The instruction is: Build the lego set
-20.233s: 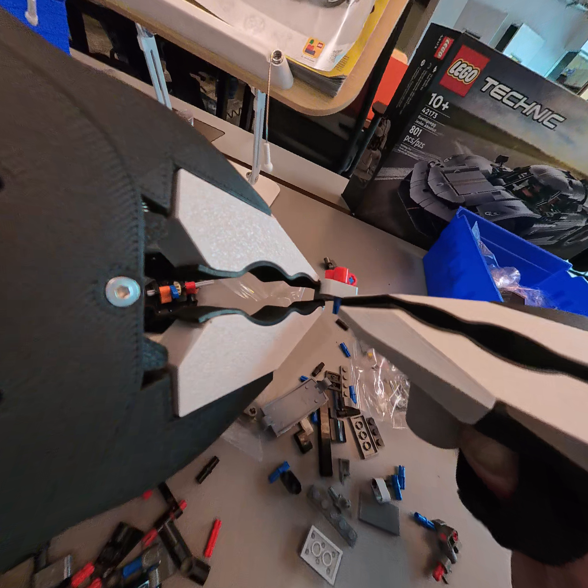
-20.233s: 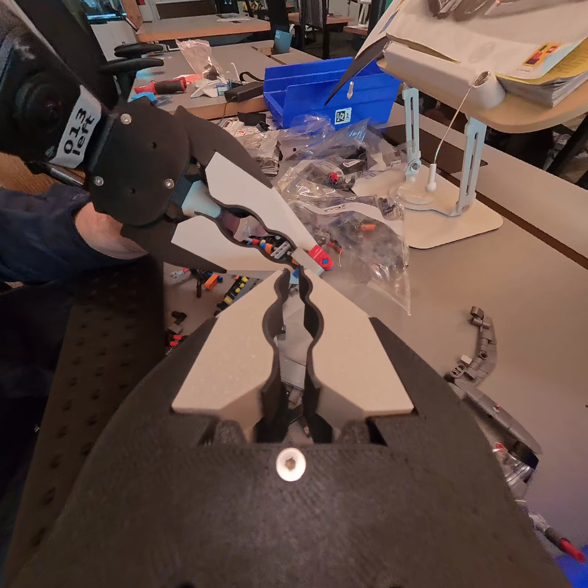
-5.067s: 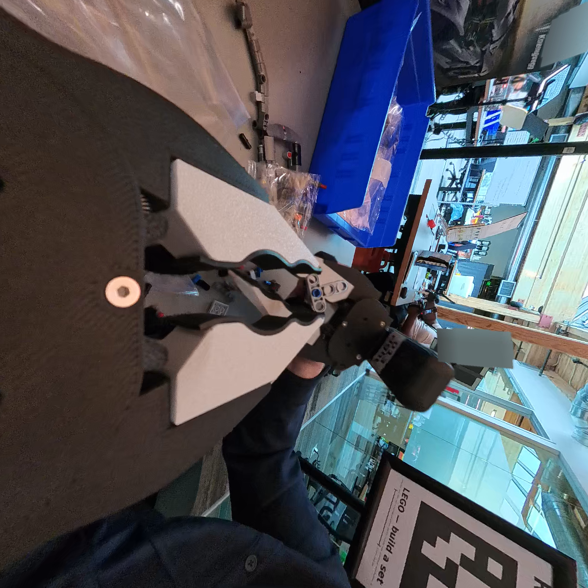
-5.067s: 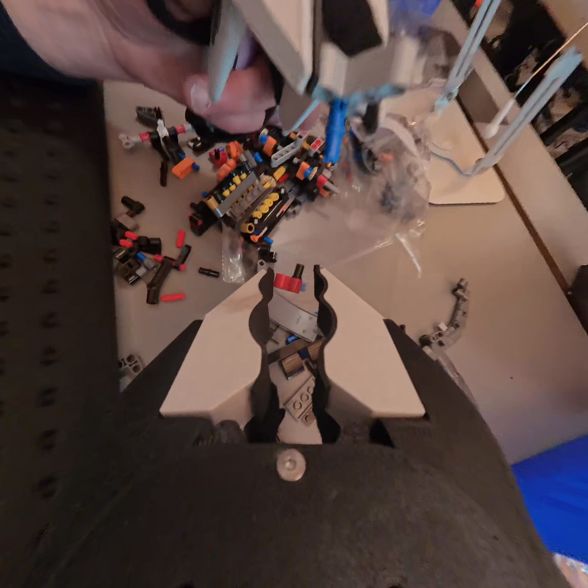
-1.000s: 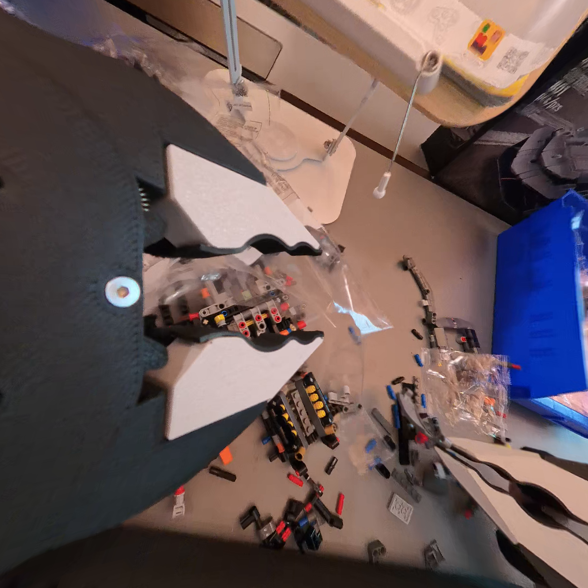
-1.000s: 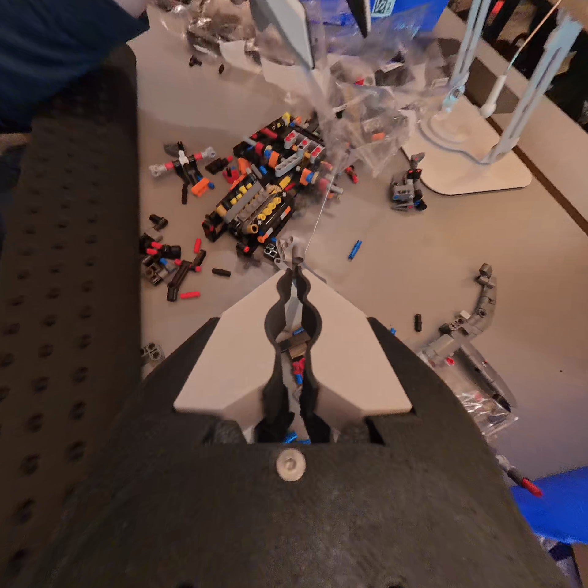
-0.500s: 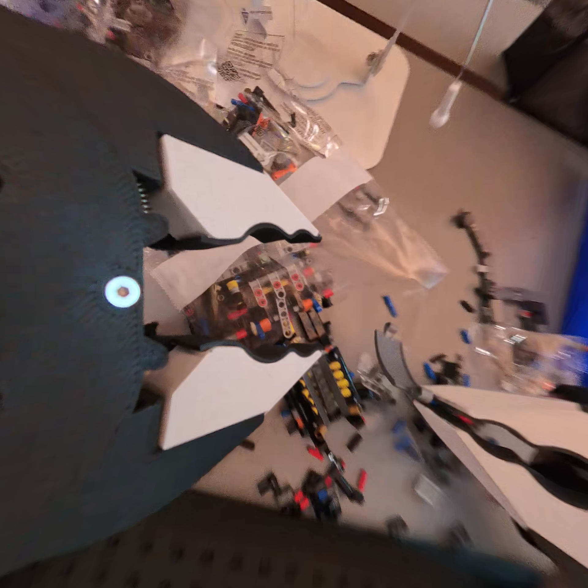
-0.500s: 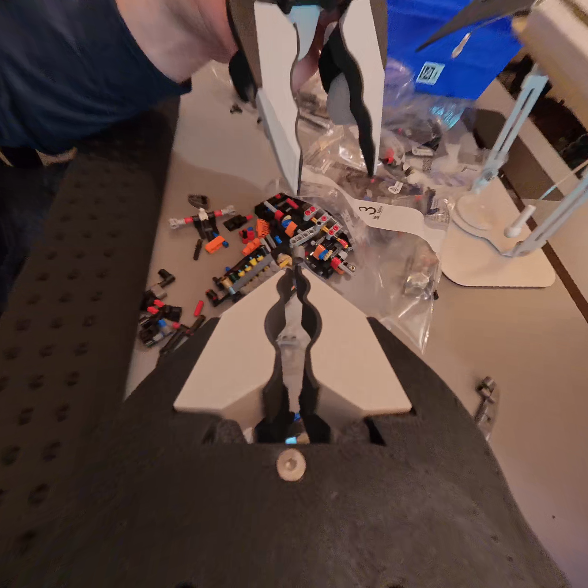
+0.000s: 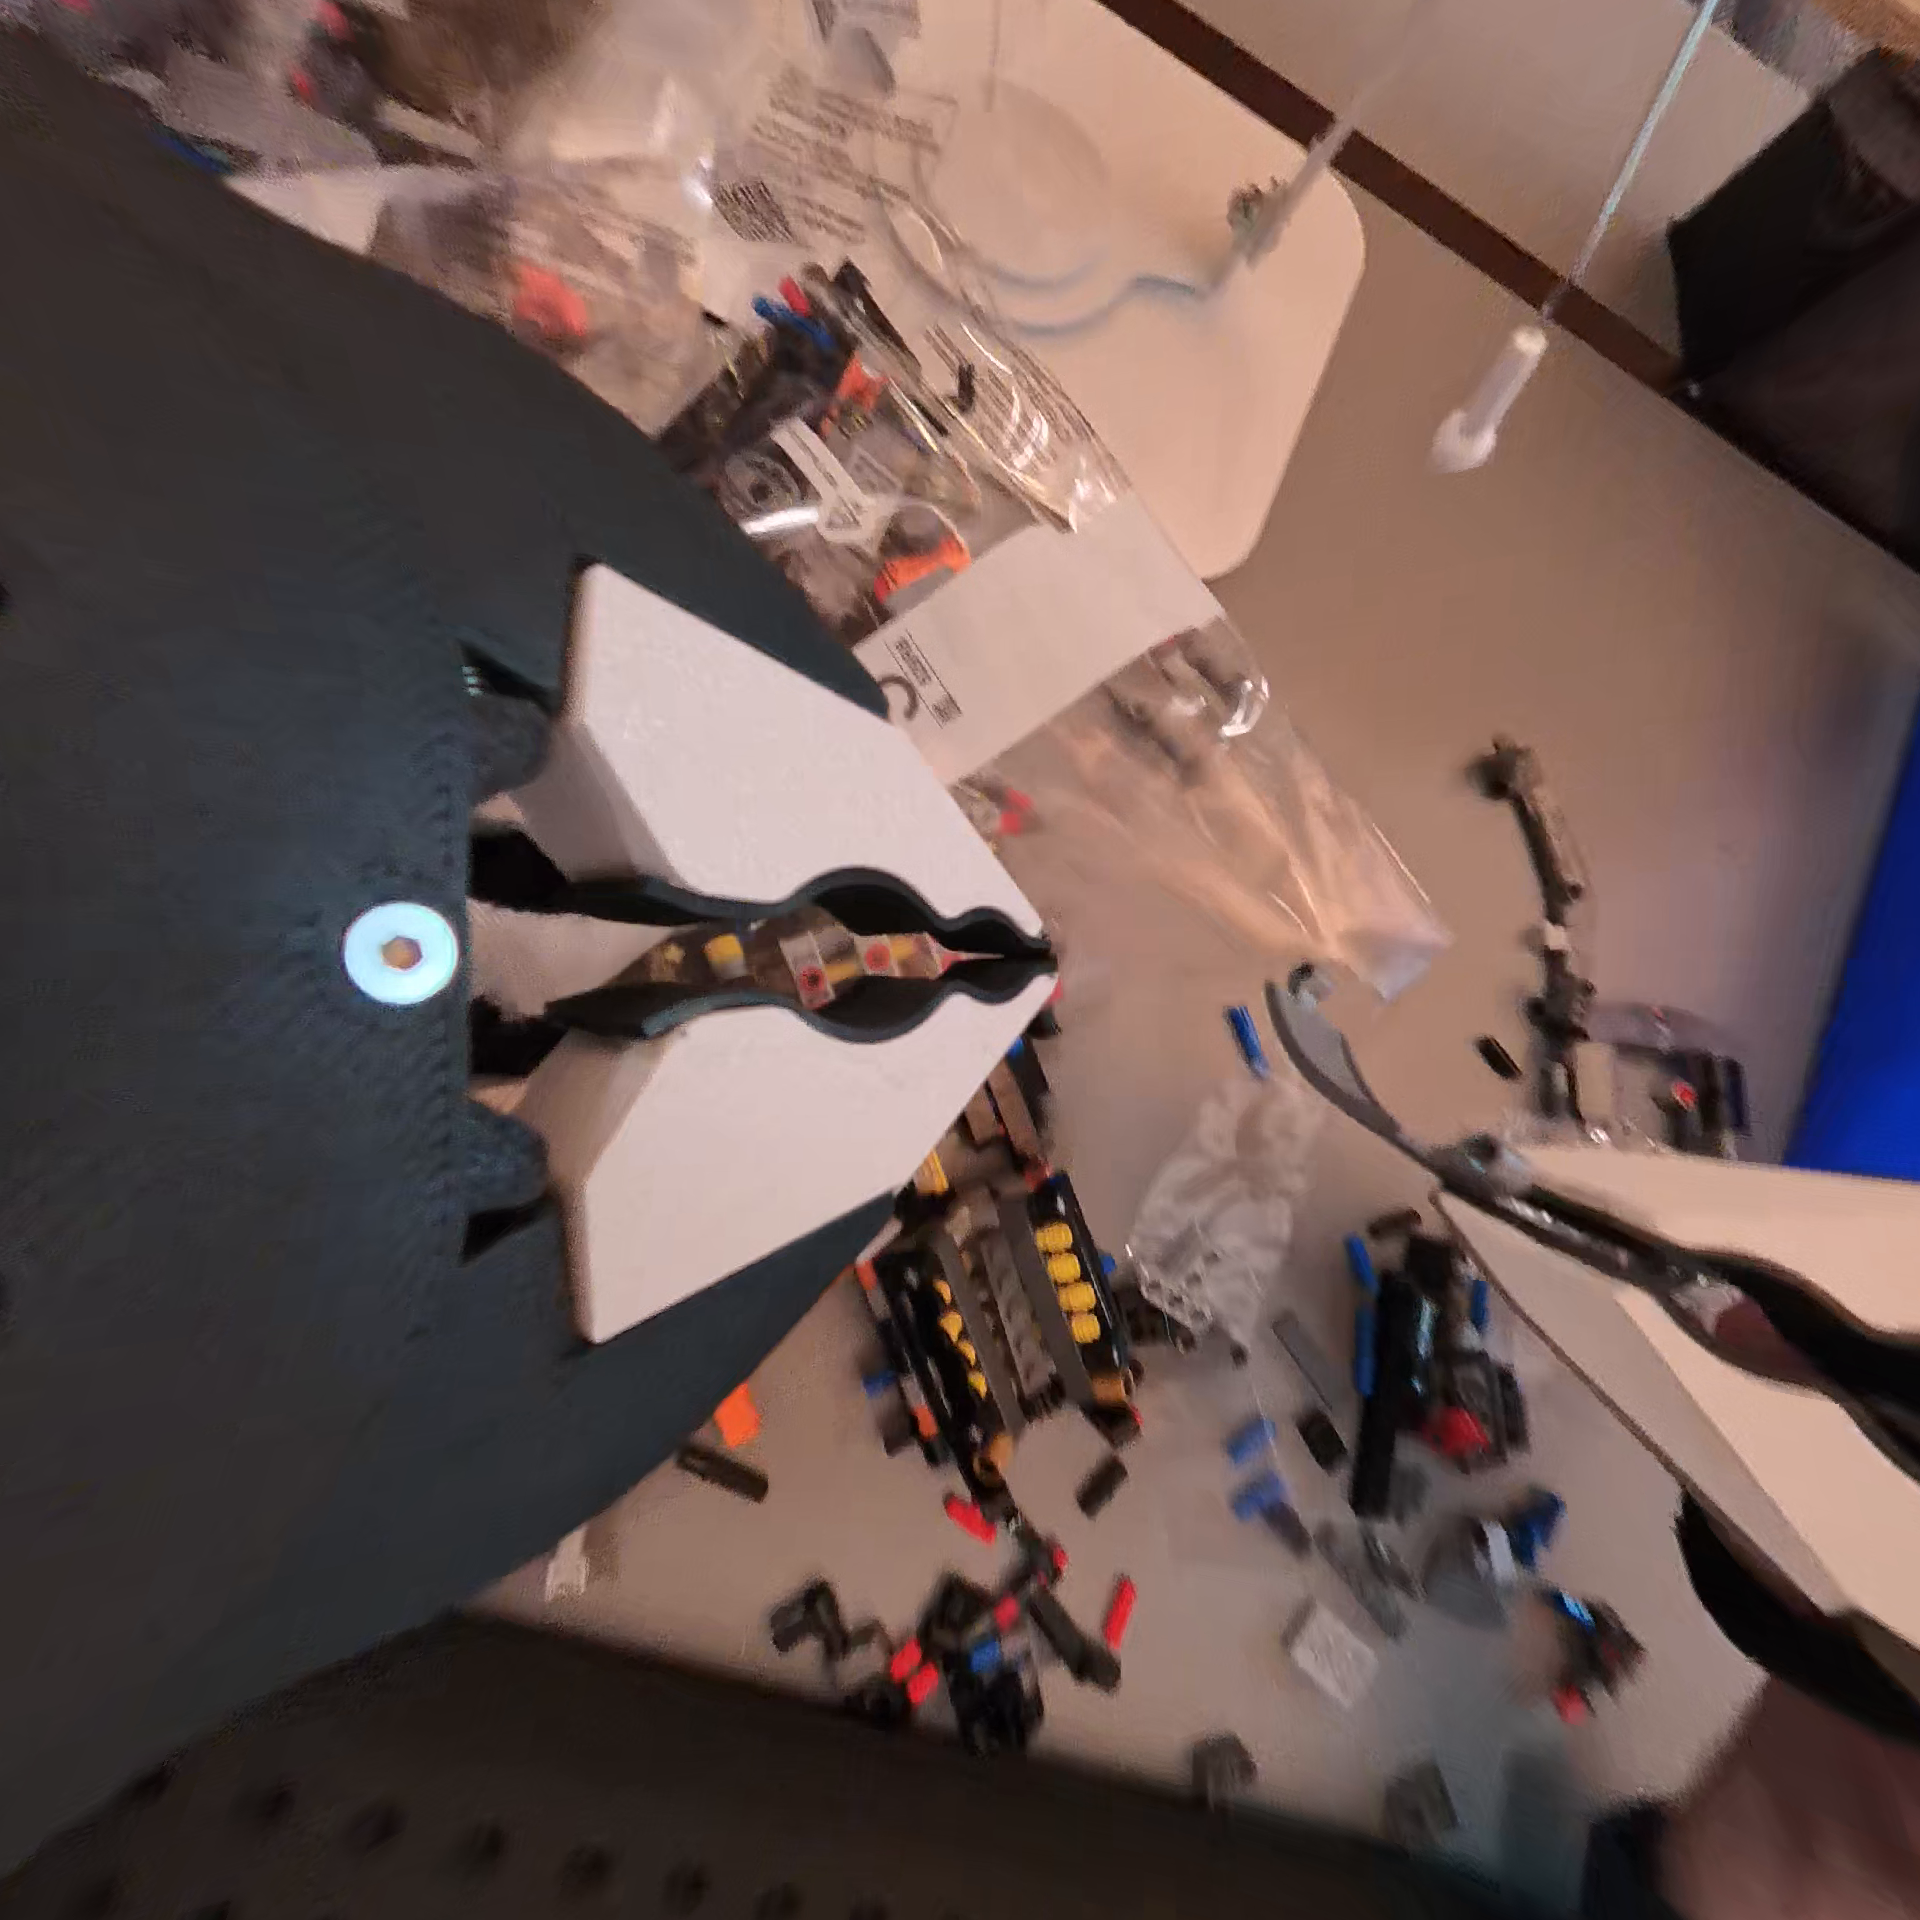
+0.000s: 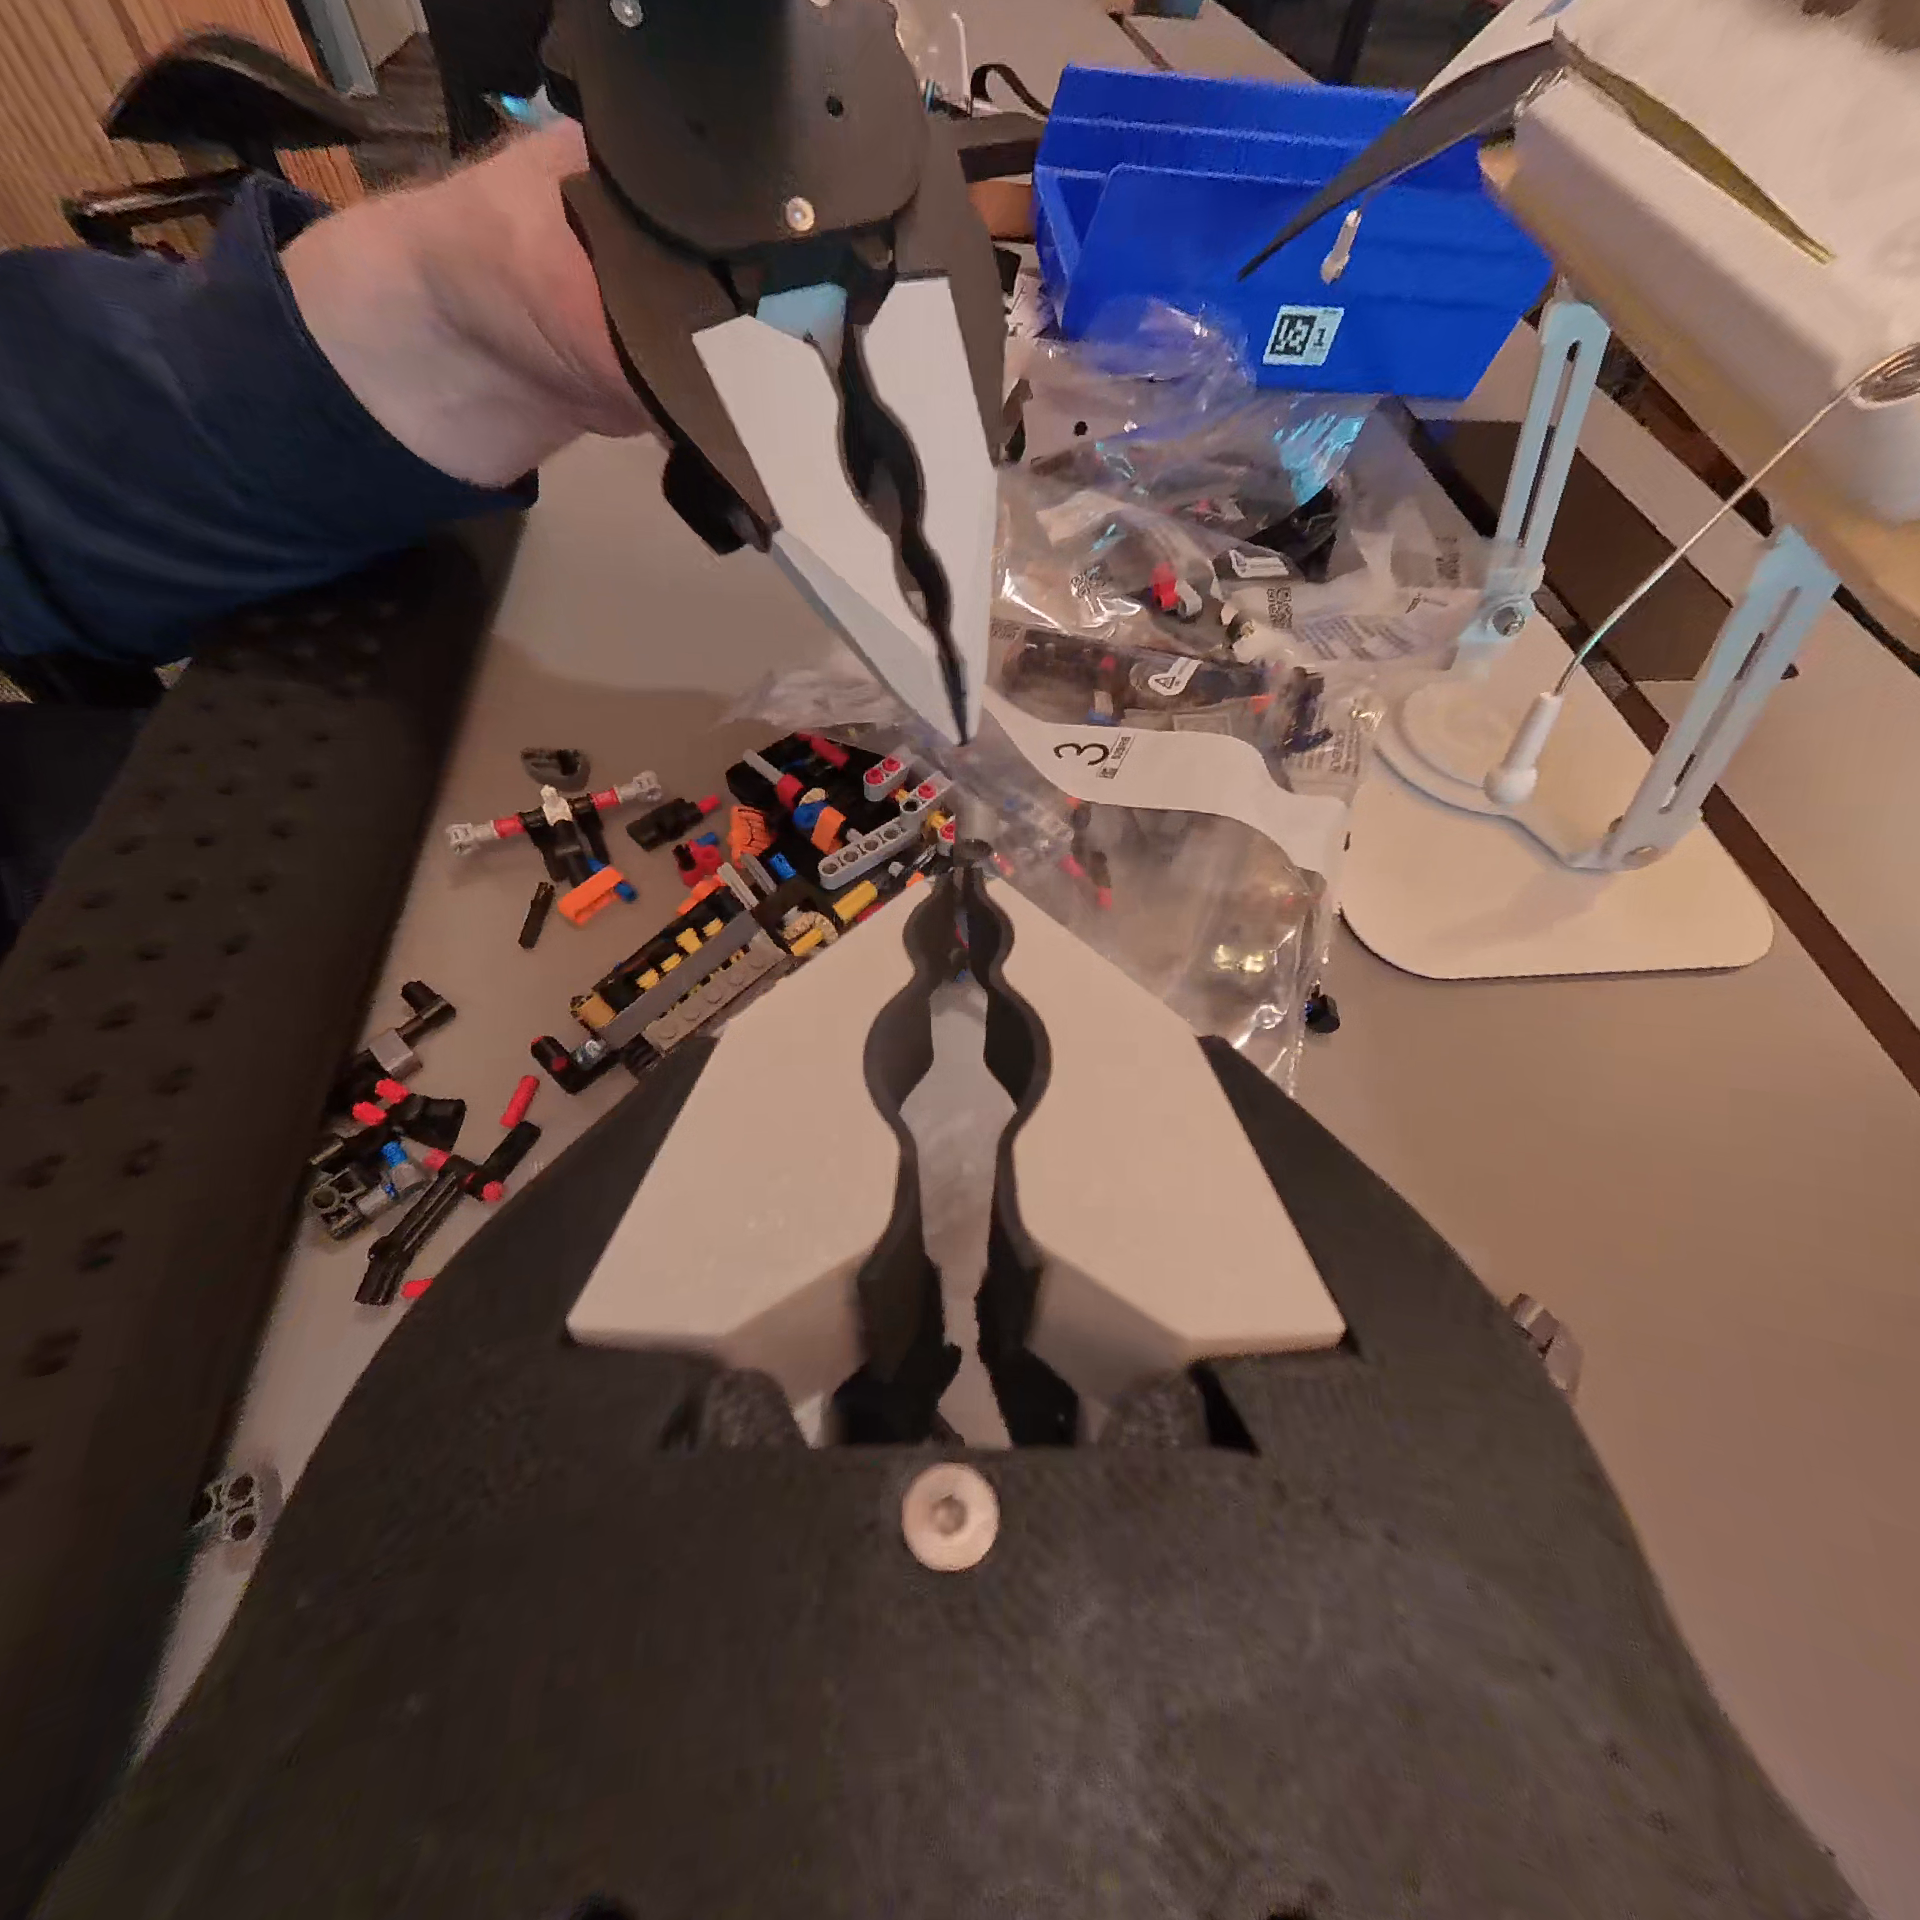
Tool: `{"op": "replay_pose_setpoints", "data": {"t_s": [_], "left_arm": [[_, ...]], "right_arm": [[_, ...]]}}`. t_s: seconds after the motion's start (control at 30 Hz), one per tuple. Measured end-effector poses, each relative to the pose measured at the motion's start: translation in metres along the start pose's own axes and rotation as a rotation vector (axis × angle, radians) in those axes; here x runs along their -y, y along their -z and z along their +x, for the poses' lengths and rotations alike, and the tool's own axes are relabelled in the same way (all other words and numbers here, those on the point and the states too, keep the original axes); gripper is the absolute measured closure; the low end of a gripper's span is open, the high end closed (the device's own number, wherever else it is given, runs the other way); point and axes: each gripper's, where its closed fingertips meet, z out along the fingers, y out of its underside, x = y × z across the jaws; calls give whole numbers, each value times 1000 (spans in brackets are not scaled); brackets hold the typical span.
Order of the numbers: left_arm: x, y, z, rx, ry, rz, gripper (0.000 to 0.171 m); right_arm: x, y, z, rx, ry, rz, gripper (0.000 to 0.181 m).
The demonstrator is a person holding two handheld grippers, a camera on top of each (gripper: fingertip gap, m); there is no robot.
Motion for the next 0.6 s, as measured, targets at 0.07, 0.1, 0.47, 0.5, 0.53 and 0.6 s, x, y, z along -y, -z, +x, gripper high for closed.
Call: {"op": "replay_pose_setpoints", "data": {"t_s": [0.07,0.1,0.47,0.5,0.53,0.6], "left_arm": [[6,0,9,-57,14,37,171],[5,0,7,-41,20,31,171],[0,73,-60,251,130,150,150],[-3,89,-67,282,151,177,148],[-5,105,-71,307,167,210,146],[-16,136,-79,359,177,235,147]], "right_arm": [[-2,-2,-1,-3,11,-16,181],[-3,-3,-4,7,19,-21,181],[-17,-14,-7,-9,38,-72,181],[-17,-14,-7,-11,39,-67,181],[-16,-14,-7,-17,40,-62,181],[-15,-12,-6,-35,47,-47,181]]}}
